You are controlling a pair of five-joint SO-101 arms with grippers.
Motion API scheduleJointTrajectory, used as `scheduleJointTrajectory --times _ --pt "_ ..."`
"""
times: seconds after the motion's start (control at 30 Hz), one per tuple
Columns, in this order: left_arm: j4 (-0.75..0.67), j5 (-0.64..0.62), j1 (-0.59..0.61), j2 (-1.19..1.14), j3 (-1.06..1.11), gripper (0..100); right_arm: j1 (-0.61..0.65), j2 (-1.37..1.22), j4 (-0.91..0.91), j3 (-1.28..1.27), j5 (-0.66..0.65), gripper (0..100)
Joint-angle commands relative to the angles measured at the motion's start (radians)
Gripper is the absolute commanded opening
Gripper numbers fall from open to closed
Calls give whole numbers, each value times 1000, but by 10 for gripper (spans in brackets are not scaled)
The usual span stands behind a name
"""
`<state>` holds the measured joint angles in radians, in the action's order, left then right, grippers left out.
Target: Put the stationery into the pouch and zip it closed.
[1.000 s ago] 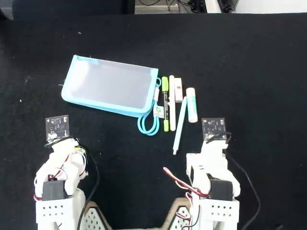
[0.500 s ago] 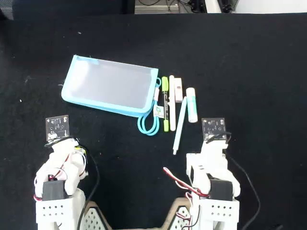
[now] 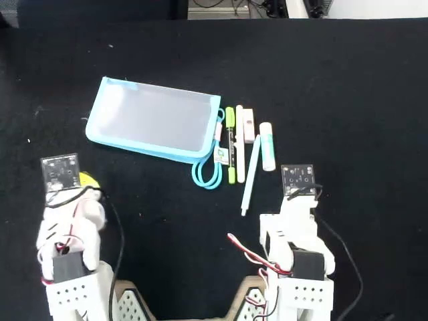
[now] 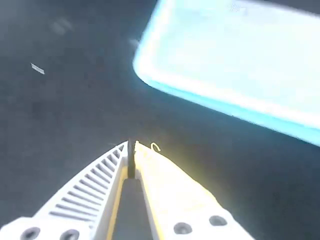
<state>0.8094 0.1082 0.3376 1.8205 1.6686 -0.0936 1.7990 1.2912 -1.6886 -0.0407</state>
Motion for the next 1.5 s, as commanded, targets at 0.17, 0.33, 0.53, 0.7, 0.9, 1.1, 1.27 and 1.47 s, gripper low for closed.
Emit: scheduleJointTrajectory --times 0.17,0.33,0.53,0.7,0.9,1.1,1.27,1.47 --pt "86 75 76 8 -246 173 -14 94 8 4 2 12" --pt "336 -37 87 8 -479 255 -14 94 8 4 2 12" --pt "391 -37 84 -51 -602 259 -14 94 8 4 2 12" --pt "190 8 82 -207 -472 260 -14 94 8 4 2 12" --pt "-21 8 82 -503 -507 260 -14 94 8 4 2 12" --pt "43 12 12 -870 -687 260 -14 94 8 4 2 12" --pt "196 12 -70 -1074 -875 258 -14 94 8 4 2 12" --pt "253 6 -127 -1089 -943 256 -14 94 8 4 2 12"
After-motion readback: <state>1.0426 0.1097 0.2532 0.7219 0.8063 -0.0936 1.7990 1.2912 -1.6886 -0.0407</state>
